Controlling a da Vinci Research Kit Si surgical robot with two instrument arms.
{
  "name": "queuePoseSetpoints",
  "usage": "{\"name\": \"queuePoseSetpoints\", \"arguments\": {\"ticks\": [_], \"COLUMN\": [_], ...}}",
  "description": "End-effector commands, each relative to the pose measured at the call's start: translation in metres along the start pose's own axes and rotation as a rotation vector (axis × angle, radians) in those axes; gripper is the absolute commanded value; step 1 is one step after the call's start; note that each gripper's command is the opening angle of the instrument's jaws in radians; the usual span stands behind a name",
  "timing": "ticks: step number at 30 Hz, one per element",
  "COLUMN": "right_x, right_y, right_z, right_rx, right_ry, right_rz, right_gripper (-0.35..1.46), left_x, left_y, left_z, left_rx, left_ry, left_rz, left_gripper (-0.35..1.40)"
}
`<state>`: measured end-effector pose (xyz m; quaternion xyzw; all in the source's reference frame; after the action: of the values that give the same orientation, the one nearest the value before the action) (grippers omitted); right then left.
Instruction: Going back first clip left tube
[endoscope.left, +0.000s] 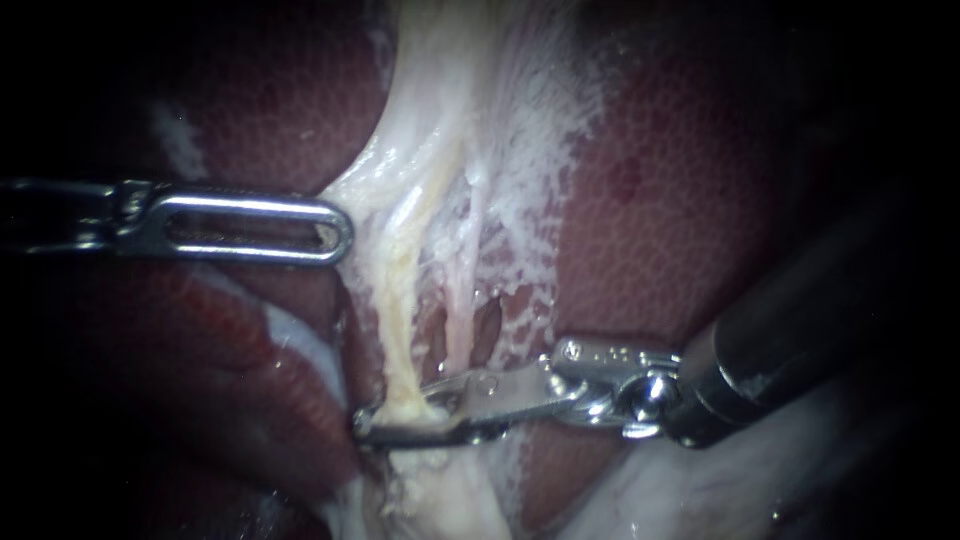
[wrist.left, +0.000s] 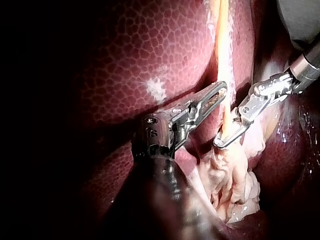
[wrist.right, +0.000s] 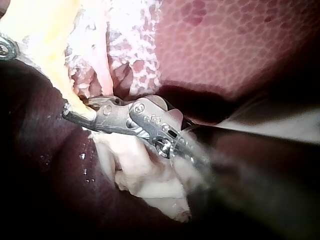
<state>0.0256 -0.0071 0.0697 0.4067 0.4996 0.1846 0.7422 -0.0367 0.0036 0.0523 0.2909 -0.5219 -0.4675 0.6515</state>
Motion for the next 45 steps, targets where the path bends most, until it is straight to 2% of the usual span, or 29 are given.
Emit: {"name": "queuePoseSetpoints", "arguments": {"ticks": [1,17,22,26,36,45], "right_x": [0.0000,-0.0001,0.0000,0.0003,0.0006,0.0010], "right_y": [0.0000,-0.0001,0.0002,0.0003,0.0006,0.0011], "right_z": [0.0000,0.0002,0.0004,0.0009,0.0018,0.0024], "right_rx": [0.000,0.003,0.001,0.001,0.010,0.003], "right_ry": [0.000,-0.002,-0.001,0.006,0.034,0.048], "right_rz": [-0.001,-0.002,-0.001,-0.012,-0.106,-0.270], "right_gripper": [-0.35,-0.35,0.20,0.42,0.56,0.60], "left_x": [0.0000,0.0000,0.0001,0.0001,0.0001,0.0001], "left_y": [0.0000,0.0000,0.0000,0.0000,-0.0001,-0.0002], "left_z": [0.0000,0.0000,0.0000,0.0001,0.0001,0.0001], "left_rx": [0.000,0.000,-0.001,-0.001,-0.001,-0.001], "left_ry": [0.000,0.000,0.000,0.000,-0.001,-0.001], "left_rz": [0.000,0.000,0.001,0.001,0.001,0.001], "left_gripper": [-0.35,-0.35,-0.35,-0.35,-0.35,-0.35]}}
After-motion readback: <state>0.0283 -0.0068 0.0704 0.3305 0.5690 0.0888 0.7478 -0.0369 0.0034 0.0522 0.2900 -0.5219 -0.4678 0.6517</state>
